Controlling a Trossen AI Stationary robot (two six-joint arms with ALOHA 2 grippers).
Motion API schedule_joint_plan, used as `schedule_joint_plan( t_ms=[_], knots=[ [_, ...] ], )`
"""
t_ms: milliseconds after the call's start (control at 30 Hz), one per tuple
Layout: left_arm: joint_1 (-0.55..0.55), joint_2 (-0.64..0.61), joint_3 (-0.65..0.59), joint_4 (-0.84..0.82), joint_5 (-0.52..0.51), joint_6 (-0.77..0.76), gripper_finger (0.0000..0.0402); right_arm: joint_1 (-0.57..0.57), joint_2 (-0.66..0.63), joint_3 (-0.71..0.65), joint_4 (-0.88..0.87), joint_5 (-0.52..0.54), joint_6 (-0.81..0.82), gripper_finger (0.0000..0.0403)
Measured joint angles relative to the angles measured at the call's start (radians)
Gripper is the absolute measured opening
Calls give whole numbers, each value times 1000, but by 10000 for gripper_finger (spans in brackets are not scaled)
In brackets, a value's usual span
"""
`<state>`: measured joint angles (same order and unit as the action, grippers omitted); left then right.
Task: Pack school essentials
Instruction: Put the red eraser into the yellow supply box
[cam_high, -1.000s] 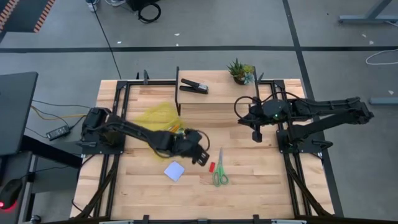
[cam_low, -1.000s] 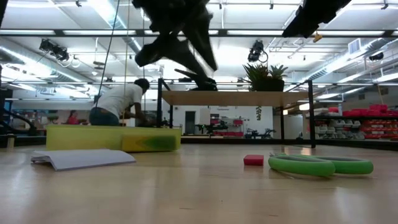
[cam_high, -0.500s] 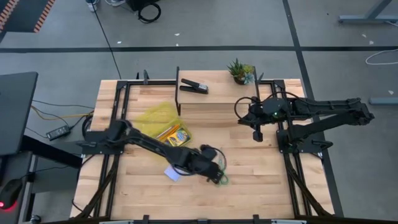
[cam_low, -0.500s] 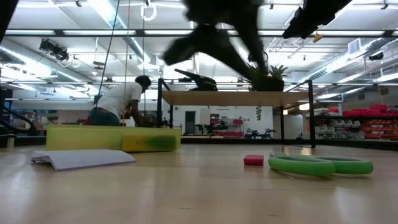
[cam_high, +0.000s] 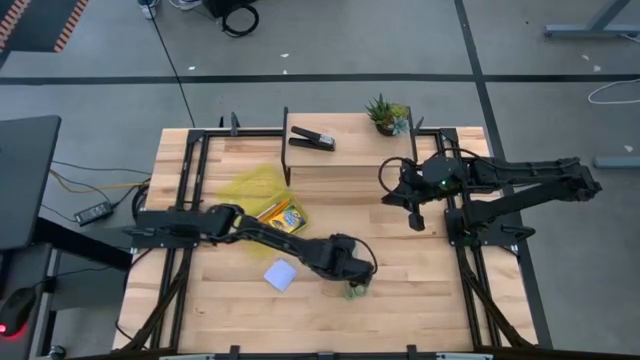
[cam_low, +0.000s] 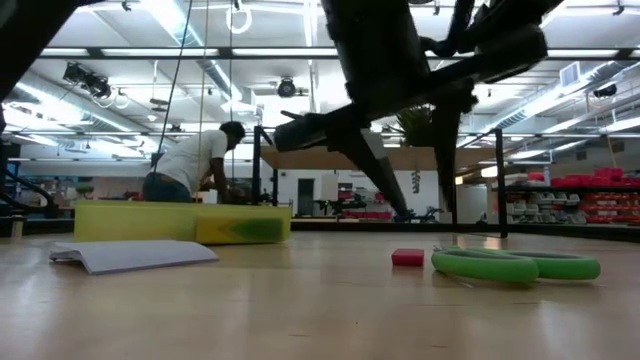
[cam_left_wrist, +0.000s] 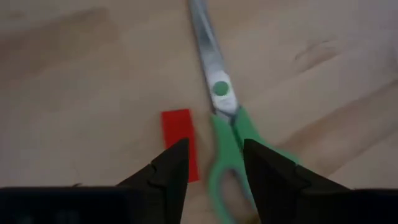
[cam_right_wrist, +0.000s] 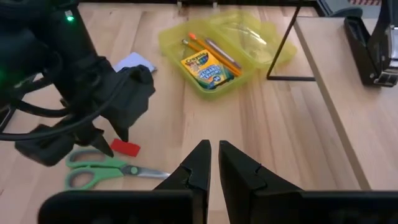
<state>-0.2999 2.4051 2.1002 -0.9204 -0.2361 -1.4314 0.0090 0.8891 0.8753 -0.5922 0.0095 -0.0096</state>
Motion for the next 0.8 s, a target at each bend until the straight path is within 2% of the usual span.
schedule_joint_plan(
  t_ms=[233,367,667,800],
  knots=[
    [4,33,47,-134,13,-76,136,0,0,0,-2,-5,-10,39],
    [4,32,38,-119,14,-63,135,0,0,0,0,-5,-10,39],
    [8,37,39,-97,14,-50,208,0,0,0,1,-5,-10,39],
    [10,38,39,-99,13,-50,222,0,0,0,4,-5,-10,39]
  ],
)
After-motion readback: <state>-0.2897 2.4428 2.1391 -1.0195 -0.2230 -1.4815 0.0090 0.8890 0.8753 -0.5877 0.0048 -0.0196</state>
